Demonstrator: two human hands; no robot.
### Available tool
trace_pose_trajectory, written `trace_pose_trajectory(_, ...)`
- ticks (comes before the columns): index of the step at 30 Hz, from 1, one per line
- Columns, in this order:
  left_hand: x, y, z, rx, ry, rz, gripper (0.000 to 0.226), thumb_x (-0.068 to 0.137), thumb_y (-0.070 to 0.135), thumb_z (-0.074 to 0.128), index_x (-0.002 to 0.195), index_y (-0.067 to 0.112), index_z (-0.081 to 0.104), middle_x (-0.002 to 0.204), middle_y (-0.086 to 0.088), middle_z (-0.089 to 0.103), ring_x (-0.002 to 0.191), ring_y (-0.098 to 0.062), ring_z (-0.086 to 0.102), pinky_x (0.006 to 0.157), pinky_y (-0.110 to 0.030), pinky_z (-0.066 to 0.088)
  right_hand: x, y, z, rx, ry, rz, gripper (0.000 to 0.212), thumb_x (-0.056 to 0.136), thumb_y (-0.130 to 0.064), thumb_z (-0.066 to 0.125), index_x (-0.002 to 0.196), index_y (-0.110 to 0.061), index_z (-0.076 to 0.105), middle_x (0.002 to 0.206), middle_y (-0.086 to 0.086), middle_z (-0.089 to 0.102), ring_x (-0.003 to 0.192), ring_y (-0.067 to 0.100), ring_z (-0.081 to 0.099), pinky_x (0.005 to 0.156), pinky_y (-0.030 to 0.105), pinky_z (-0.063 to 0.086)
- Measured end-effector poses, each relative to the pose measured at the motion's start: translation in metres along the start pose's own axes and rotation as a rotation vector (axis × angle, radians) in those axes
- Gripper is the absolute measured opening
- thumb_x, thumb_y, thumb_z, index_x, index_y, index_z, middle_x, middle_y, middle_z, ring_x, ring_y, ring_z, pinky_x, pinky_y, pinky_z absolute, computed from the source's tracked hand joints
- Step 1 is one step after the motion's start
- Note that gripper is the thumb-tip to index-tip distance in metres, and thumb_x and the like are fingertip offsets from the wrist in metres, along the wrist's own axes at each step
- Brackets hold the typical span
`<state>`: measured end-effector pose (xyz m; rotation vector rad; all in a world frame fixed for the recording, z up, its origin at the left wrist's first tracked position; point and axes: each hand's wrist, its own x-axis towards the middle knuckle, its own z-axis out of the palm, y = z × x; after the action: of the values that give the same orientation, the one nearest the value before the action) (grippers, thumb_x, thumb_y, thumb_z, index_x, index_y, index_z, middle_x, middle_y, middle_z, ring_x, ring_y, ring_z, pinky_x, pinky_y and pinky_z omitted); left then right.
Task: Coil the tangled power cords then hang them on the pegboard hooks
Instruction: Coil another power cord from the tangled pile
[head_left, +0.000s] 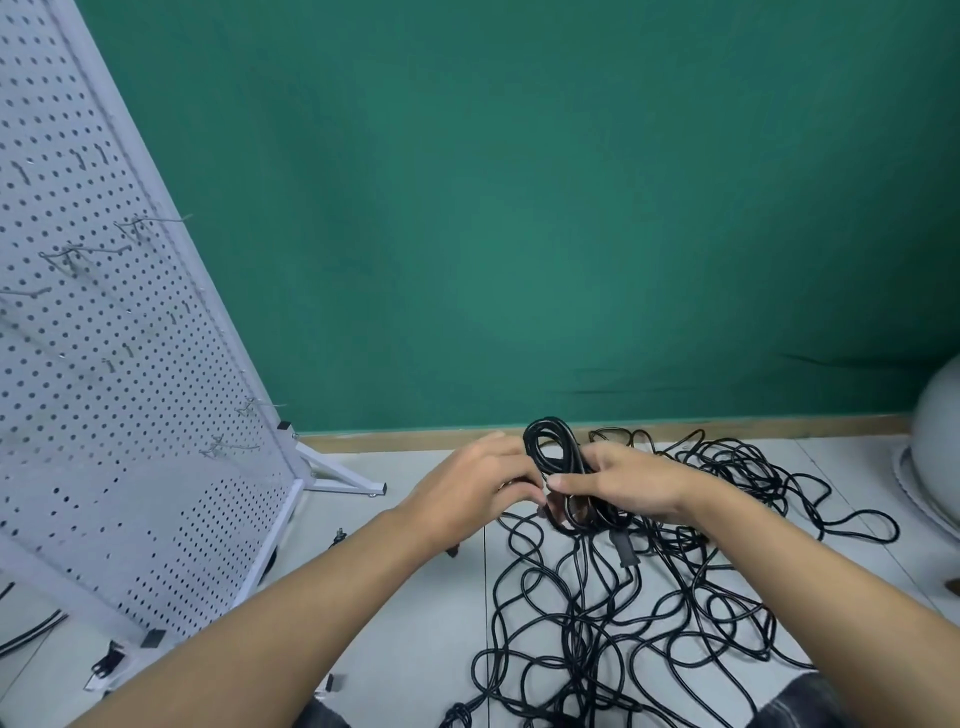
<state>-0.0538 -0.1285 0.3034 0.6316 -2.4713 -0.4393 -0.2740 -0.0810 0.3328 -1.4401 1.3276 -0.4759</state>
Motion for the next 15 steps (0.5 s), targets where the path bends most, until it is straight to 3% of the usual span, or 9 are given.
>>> trace_pose_trajectory(3,0.002,0.009,-0.003,-0.050,0.068,-0.025,0.028,0.088,0.038,0.079,0.092,0.015,0.064,0.087,0.009,0.060,0.083,-0.012,0.052,0.075,-0.034,0.049,-0.005,-0.005,-0.001,0.033,-0.088,0.028,0.023,0.105,-0.025,0.059,0.112,-0.005,0.068,0.103,0.009,0.079,0.093,0.018,0.075,0.075,0.024,0.058)
trace_pose_trajectory(7,0.003,0.009,-0.010,-0.056,0.121,-0.072,0.043,0.079,0.044,0.086,0.095,0.018,0.056,0.096,0.011,0.047,0.083,-0.010,0.048,0.069,-0.025,0.044,-0.008,-0.004,-0.003,0.212,-0.200,0.060,0.027,0.101,-0.025,0.065,0.112,0.000,0.069,0.115,0.019,0.075,0.100,0.033,0.070,0.067,0.025,0.059)
trace_pose_trajectory(12,0.000,0.006,-0.014,-0.099,0.121,-0.101,0.044,0.077,0.044,0.088,0.095,0.017,0.058,0.088,0.006,0.052,0.081,-0.015,0.051,0.067,-0.017,0.039,-0.007,-0.002,-0.003,0.276,-0.240,0.093,0.031,0.093,-0.028,0.072,0.110,-0.002,0.069,0.118,0.025,0.073,0.116,0.045,0.064,0.087,0.039,0.059)
trace_pose_trajectory(15,0.000,0.006,-0.015,-0.151,0.100,-0.153,0.046,0.075,0.044,0.089,0.097,0.021,0.057,0.082,0.004,0.057,0.076,-0.015,0.053,0.067,-0.026,0.048,-0.006,-0.001,-0.001,0.357,-0.258,0.123,0.024,0.094,-0.021,0.071,0.107,-0.001,0.069,0.110,0.023,0.073,0.105,0.041,0.070,0.093,0.052,0.057)
